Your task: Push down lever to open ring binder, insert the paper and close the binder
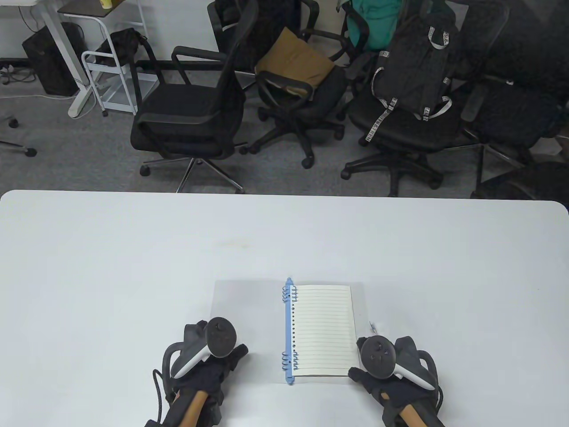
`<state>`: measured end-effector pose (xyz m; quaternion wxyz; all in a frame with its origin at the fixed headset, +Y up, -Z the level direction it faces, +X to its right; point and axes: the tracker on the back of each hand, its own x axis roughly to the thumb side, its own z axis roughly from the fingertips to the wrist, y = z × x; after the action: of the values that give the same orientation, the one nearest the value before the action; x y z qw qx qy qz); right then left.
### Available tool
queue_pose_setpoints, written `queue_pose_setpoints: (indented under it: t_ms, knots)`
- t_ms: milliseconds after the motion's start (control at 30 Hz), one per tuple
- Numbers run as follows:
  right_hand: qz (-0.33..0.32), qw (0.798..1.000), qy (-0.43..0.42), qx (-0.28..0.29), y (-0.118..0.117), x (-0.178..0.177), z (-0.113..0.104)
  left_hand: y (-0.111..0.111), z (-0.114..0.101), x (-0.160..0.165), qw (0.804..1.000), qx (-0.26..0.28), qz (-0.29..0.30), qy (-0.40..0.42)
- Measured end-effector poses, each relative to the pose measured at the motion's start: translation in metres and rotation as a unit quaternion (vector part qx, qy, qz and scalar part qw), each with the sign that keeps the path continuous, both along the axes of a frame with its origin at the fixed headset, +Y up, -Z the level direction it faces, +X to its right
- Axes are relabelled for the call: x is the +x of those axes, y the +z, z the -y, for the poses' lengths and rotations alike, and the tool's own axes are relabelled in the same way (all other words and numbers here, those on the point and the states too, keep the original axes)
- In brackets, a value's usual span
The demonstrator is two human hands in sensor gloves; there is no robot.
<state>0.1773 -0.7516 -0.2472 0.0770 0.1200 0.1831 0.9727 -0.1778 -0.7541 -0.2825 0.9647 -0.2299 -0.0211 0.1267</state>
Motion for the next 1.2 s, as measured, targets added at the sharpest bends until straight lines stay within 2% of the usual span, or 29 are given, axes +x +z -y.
queue_pose_setpoints:
  t_ms: [267,433,600,967,1200]
  knots:
    - [-0.003,0.997,0.074,0.003,0.006,-0.003,0.008,-0.003,0.002,-0.015,0.998,-0.027,-0.054,0.003]
    - [-0.005,0.996,0.089,-0.021,0.005,-0.003,0.016,-0.003,0.003,-0.015,0.997,-0.042,-0.051,0.027]
    - [-0.006,0.994,0.112,0.003,0.005,-0.007,0.018,-0.004,0.003,-0.014,0.997,-0.039,-0.043,0.045]
    - [-0.007,0.994,0.113,-0.011,0.004,-0.007,0.017,-0.005,0.007,-0.008,0.992,-0.058,-0.015,0.108]
    - [-0.007,0.994,0.105,-0.019,0.002,-0.004,0.017,-0.006,0.008,-0.006,0.979,-0.063,-0.016,0.195]
